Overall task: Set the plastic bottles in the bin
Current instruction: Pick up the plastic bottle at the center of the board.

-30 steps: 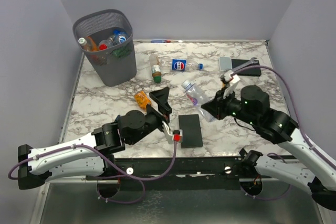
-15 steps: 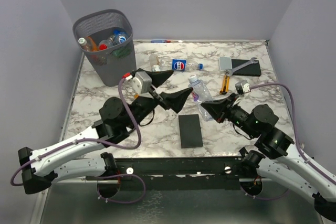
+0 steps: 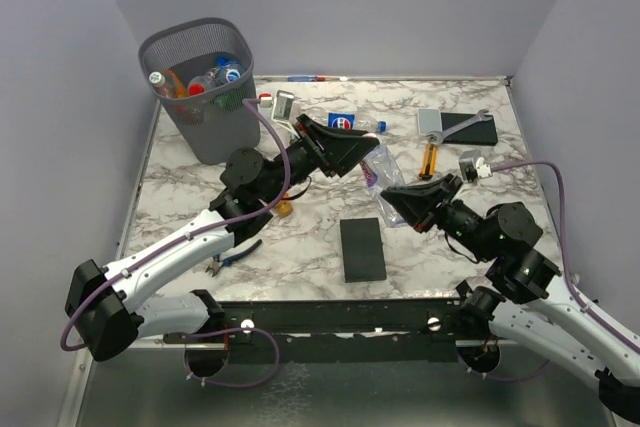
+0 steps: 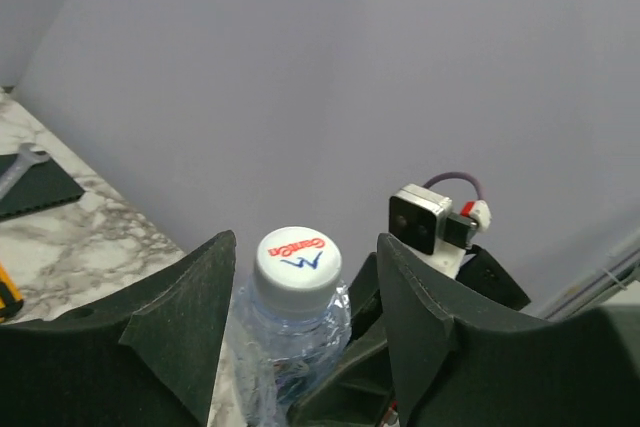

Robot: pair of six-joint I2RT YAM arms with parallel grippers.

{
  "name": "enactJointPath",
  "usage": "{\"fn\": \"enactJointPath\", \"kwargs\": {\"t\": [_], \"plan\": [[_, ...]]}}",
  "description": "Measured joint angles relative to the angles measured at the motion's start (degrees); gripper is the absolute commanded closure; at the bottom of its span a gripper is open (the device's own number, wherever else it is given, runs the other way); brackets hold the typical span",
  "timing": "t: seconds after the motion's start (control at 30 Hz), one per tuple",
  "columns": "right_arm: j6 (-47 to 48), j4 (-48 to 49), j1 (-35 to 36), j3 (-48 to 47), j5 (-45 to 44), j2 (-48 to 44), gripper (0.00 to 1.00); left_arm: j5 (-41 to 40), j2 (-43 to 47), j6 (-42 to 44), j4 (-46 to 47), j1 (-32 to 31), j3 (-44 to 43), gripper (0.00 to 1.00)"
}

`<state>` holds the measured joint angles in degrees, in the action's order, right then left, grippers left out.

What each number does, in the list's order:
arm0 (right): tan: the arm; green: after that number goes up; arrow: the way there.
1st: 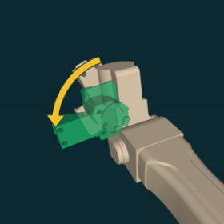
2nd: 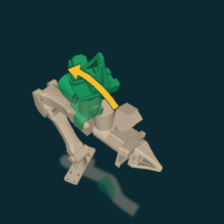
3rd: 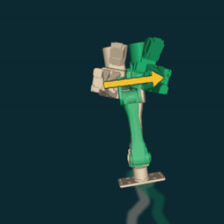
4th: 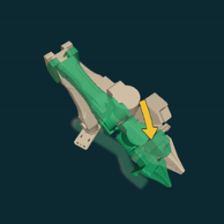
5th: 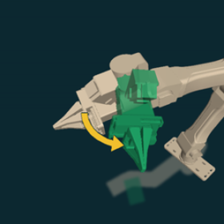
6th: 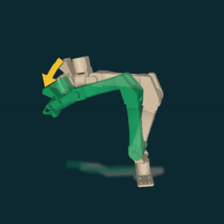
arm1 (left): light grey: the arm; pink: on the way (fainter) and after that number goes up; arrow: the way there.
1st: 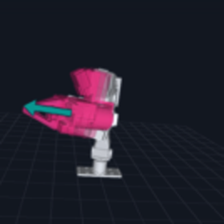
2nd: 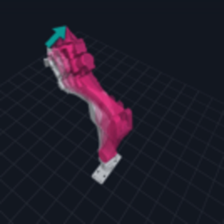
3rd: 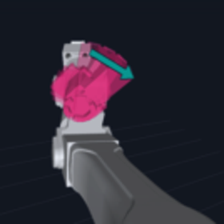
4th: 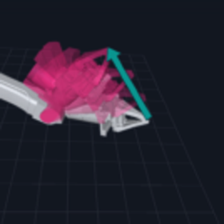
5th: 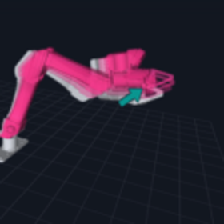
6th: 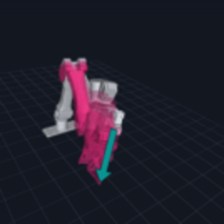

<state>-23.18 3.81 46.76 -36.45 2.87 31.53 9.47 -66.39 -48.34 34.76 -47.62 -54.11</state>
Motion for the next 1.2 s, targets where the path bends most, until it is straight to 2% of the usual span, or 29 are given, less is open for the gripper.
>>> {"fn": "enactJointPath", "kwargs": {"t": [0.17,0.3,0.4,0.57,0.67,0.73,0.83,0.9,1.03,1.07,1.1,1.17,1.2], "plan": [[0.0,0.1,0.0,0.0,0.2,0.0,1.00,2.6,-0.5,-2.7,1.7,0.0,-0.9,0.34],[0.0,0.3,0.0,0.0,0.2,0.1,1.00,3.9,-0.5,-3.1,2.3,0.0,-0.9,0.47],[0.0,0.8,0.0,0.0,0.5,0.2,1.00,4.1,-0.5,-2.6,2.2,0.2,-0.9,0.50],[0.0,0.8,0.0,0.0,0.7,0.5,1.00,4.6,-0.7,-1.5,1.1,0.3,-0.9,0.48],[0.0,0.7,0.0,0.0,0.9,1.1,1.00,4.6,-1.2,-0.3,-0.5,0.4,-1.7,0.39],[0.1,0.5,0.0,0.0,0.9,1.2,1.00,4.7,-1.5,0.4,-1.5,0.4,-2.4,0.39],[0.1,0.3,0.0,0.0,0.9,1.5,1.00,5.4,-1.8,1.3,-3.5,0.3,-3.1,0.47],[0.1,0.3,0.0,0.0,1.0,1.7,1.00,5.6,-1.8,1.9,-4.5,0.2,-3.2,0.57],[0.1,0.1,0.0,0.0,1.2,1.7,1.00,5.7,-1.8,3.2,-6.4,0.4,-3.2,0.91],[0.0,0.0,0.0,0.0,1.2,1.8,0.96,5.7,-1.8,3.8,-6.7,0.4,-3.2,1.00],[0.0,-0.1,0.0,0.0,1.2,1.8,0.82,5.7,-1.8,4.2,-6.9,0.4,-3.2,1.00],[0.0,-0.3,0.0,0.0,1.2,1.9,0.39,5.7,-1.8,4.7,-7.1,0.4,-3.2,1.00],[-0.3,-0.6,0.0,-0.2,1.2,1.9,0.22,5.7,-1.7,4.9,-7.3,0.4,-3.3,1.00]]}}
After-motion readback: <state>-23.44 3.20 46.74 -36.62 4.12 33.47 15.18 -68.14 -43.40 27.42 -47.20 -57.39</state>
